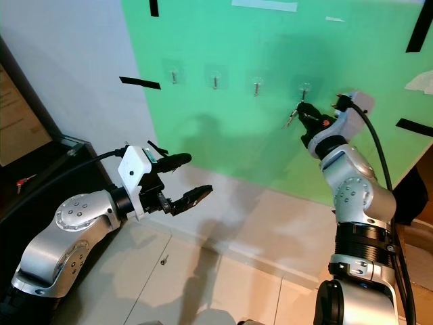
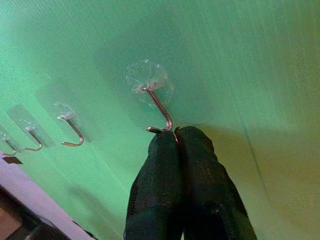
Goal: Hang keys on a hook
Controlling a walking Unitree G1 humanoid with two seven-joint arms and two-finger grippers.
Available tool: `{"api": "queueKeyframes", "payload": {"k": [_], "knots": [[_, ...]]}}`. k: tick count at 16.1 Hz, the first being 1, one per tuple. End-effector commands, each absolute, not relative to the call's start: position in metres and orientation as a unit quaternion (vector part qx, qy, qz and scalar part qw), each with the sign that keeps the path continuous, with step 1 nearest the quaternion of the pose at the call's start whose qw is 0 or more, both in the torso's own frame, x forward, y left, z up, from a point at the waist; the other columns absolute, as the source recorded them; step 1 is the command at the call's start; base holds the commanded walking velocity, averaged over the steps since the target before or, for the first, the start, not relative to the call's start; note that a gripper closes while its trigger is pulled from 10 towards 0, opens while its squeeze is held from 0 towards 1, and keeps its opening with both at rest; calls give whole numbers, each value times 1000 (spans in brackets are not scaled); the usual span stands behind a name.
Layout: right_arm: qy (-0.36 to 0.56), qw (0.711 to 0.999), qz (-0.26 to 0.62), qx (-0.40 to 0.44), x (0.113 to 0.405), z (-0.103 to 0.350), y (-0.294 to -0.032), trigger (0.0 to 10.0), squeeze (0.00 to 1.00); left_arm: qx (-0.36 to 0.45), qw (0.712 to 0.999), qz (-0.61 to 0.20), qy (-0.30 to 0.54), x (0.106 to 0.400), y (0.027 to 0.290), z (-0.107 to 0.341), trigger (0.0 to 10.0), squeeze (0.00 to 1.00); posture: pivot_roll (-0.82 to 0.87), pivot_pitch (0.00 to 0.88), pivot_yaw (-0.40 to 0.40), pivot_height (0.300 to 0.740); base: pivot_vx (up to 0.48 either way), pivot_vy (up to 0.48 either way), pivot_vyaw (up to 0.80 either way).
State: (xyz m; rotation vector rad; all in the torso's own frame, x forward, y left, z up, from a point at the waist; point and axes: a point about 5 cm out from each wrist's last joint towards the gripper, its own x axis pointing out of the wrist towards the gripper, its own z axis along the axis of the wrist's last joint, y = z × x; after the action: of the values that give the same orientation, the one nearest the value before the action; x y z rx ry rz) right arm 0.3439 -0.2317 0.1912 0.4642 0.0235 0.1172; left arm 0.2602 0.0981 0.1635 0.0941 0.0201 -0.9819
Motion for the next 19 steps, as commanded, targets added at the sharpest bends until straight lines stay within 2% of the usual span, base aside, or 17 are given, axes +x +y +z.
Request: {"api": "queueKeyframes", "payload": {"k": [1, 7, 8, 15, 19], "knots": [[38, 969, 46, 241, 344, 182, -233, 10000, 0, 51, 878, -475, 7, 262, 98, 167, 10000, 0, -72, 0, 59, 740, 0, 0, 0], [54, 962, 39, 264, 340, 172, -233, 10000, 0, 53, 877, -477, 7, 262, 98, 167, 10000, 0, -73, 0, 61, 740, 0, 0, 0], [50, 963, 36, 263, 340, 173, -234, 10000, 1000, 53, 878, -476, 7, 262, 98, 167, 10000, 0, -77, 0, 65, 740, 0, 0, 0], [27, 968, 43, 247, 339, 180, -235, 10000, 1000, 54, 880, -473, 6, 263, 99, 167, 10000, 0, -77, 0, 66, 740, 0, 0, 0], [-23, 978, 88, 190, 328, 195, -230, 10000, 1000, 54, 882, -469, 5, 264, 99, 166, 10000, 0, -82, 0, 68, 740, 0, 0, 0]]}}
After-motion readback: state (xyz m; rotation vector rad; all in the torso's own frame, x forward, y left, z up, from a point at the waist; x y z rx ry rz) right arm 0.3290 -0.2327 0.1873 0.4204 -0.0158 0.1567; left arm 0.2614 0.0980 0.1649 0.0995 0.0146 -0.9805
